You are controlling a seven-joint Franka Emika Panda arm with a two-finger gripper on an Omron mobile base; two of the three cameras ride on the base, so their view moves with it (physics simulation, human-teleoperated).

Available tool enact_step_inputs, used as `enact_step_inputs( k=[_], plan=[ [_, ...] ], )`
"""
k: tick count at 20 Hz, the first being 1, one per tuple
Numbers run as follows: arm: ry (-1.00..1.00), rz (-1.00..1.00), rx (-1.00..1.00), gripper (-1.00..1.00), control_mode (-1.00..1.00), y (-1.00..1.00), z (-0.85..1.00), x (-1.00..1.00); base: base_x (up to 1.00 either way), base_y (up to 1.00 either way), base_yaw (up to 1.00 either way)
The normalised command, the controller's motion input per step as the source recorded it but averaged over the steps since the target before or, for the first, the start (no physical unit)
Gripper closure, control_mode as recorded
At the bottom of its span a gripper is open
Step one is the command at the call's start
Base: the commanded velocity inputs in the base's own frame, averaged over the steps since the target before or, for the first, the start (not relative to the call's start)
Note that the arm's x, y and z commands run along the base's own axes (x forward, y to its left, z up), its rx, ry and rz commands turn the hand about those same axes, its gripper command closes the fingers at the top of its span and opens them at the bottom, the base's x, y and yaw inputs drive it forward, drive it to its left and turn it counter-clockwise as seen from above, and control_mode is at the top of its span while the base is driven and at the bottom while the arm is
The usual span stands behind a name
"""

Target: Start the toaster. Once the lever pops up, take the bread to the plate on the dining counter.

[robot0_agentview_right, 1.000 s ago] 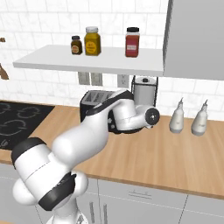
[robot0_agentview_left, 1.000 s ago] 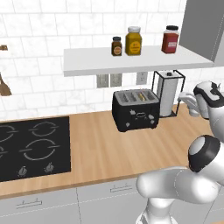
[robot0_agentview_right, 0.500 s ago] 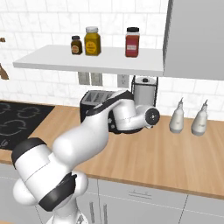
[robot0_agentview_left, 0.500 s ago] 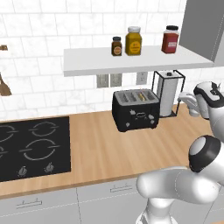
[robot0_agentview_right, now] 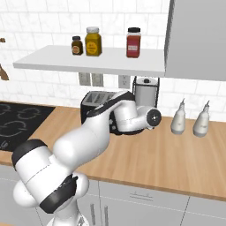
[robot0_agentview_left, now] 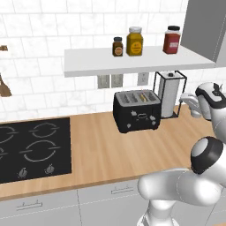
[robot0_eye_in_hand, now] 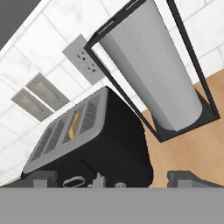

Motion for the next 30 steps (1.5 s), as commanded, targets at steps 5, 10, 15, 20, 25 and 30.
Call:
enact_step_inputs(
  k=[5,10,15,20,25,30],
  plan=[
    [0.00,0.00,0.00,-1.00,-1.00,0.00,0.00,0.00,0.00,0.00,0.00],
    [0.00,0.00,0.00,-1.00,-1.00,0.00,0.00,0.00,0.00,0.00,0.00],
    [0.00,0.00,0.00,-1.00,-1.00,0.00,0.00,0.00,0.00,0.00,0.00],
    [0.00,0.00,0.00,-1.00,-1.00,0.00,0.00,0.00,0.00,0.00,0.00],
    [0.00,0.00,0.00,-1.00,-1.00,0.00,0.00,0.00,0.00,0.00,0.00],
    [0.00,0.00,0.00,-1.00,-1.00,0.00,0.00,0.00,0.00,0.00,0.00]
  ],
)
